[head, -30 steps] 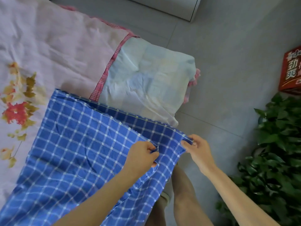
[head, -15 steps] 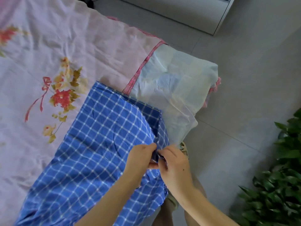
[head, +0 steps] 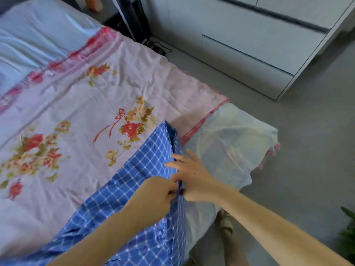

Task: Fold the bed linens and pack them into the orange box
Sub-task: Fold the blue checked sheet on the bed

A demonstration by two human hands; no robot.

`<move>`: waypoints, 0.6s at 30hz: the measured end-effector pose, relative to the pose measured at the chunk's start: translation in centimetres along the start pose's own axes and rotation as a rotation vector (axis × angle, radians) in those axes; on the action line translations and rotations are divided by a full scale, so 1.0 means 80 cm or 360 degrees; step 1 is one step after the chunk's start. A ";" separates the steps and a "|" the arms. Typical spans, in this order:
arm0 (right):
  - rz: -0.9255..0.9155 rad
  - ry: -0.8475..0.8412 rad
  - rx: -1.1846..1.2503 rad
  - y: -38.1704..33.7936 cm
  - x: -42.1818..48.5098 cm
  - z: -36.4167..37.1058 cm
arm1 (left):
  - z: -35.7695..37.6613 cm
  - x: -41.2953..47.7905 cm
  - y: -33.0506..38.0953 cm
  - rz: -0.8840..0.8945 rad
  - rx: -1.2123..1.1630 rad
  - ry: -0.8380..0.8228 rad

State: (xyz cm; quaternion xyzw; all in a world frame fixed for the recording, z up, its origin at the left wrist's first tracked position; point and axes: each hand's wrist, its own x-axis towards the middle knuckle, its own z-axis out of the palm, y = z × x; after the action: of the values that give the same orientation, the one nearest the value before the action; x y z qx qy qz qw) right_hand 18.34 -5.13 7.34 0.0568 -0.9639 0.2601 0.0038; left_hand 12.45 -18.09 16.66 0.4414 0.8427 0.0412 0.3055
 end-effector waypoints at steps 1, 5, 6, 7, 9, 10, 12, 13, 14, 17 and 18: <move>-0.0018 0.0074 -0.0042 -0.001 0.009 -0.005 | -0.021 -0.010 -0.005 -0.0012 0.0018 0.0063; 0.0031 0.0214 -0.0004 -0.053 0.061 -0.062 | -0.140 -0.093 -0.023 -0.0117 0.0146 0.0567; 0.0085 0.0237 -0.0020 -0.068 0.072 -0.077 | -0.167 -0.115 -0.024 -0.0147 0.0171 0.0692; 0.0153 0.0253 -0.0014 -0.084 0.085 -0.093 | -0.196 -0.138 -0.025 -0.0186 0.0200 0.0820; 0.0251 0.0300 0.0036 -0.122 0.102 -0.120 | -0.250 -0.184 -0.025 -0.0241 0.0291 0.1098; 0.0290 0.0358 0.0084 -0.136 0.108 -0.129 | -0.273 -0.202 -0.026 -0.0255 0.0340 0.1235; 0.0370 0.0469 0.0085 -0.158 0.120 -0.145 | -0.319 -0.238 -0.031 -0.0300 0.0469 0.1482; 0.0442 0.0461 0.0077 -0.166 0.124 -0.151 | -0.341 -0.255 -0.034 -0.0323 0.0529 0.1583; 0.0529 0.0444 0.0067 -0.173 0.126 -0.156 | -0.362 -0.272 -0.038 -0.0349 0.0572 0.1677; 0.0683 0.0475 0.0102 -0.189 0.129 -0.177 | -0.416 -0.325 -0.040 -0.0447 0.0625 0.1905; 0.0711 0.0497 0.0161 -0.193 0.128 -0.187 | -0.431 -0.341 -0.039 -0.0475 0.0630 0.1970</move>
State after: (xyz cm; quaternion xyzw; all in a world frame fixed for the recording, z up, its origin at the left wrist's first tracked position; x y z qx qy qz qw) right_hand 9.54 -11.98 28.37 -0.1979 -0.9261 0.3078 0.0921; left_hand 2.80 -34.04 56.57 0.2626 0.9063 0.0886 -0.3190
